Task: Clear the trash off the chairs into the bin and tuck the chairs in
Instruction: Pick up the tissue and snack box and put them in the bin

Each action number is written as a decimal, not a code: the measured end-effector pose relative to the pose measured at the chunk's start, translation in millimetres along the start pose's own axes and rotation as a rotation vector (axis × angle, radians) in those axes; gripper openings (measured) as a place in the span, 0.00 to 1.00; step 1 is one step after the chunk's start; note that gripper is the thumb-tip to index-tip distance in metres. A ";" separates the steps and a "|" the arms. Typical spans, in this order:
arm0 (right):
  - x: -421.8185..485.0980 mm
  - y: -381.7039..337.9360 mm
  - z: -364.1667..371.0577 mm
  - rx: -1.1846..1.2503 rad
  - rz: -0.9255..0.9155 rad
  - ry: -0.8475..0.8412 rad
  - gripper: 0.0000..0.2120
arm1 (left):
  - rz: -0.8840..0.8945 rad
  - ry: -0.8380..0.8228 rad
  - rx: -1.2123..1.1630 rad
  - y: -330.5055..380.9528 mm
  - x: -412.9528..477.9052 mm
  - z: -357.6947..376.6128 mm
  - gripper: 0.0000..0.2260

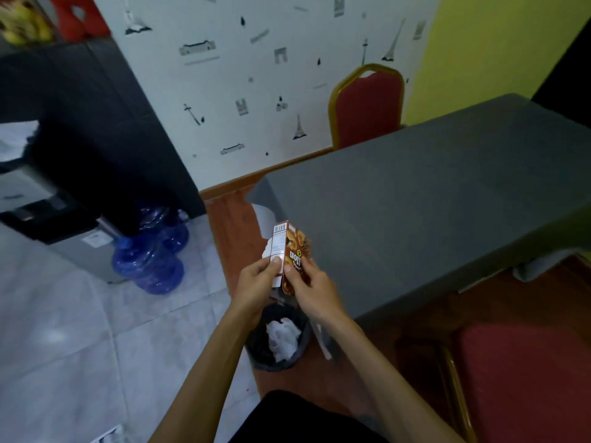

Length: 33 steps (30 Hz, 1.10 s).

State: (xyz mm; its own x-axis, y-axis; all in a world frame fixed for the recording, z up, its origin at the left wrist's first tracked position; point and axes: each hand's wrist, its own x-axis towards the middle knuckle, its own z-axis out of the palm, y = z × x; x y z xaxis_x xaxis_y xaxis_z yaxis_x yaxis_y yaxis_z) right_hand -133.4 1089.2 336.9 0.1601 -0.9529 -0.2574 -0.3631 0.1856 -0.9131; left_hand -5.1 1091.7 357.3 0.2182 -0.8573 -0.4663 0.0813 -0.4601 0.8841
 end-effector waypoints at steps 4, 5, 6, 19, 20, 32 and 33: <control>6.9 0.7 47.2 -0.028 0.090 -0.075 0.26 | -0.055 0.032 0.014 -16.0 8.3 -45.2 0.10; 7.7 2.7 55.8 -0.026 0.114 -0.097 0.26 | -0.070 0.038 0.019 -21.4 10.2 -52.8 0.11; 8.8 5.4 63.1 -0.023 0.140 -0.123 0.25 | -0.091 0.050 0.010 -27.9 13.0 -58.7 0.13; 72.8 112.1 132.1 -0.034 0.499 -0.439 0.20 | -0.370 0.195 0.118 -146.6 89.4 -84.3 0.16; 77.4 119.2 136.3 -0.037 0.534 -0.432 0.19 | -0.385 0.191 0.134 -159.6 97.7 -84.3 0.16; 164.9 269.5 203.7 -0.117 0.716 -0.395 0.18 | -0.453 0.089 0.374 -314.8 229.6 -74.5 0.18; 170.1 281.1 209.5 -0.113 0.725 -0.386 0.18 | -0.457 0.069 0.390 -326.3 238.7 -73.8 0.17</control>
State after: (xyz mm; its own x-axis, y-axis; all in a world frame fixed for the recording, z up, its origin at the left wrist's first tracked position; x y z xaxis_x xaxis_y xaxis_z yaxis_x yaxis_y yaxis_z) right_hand -16.0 1029.5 -29.9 0.1471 -0.4531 -0.8793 -0.5841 0.6776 -0.4469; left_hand 92.2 1054.2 -40.2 0.3088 -0.5423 -0.7814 -0.1783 -0.8400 0.5125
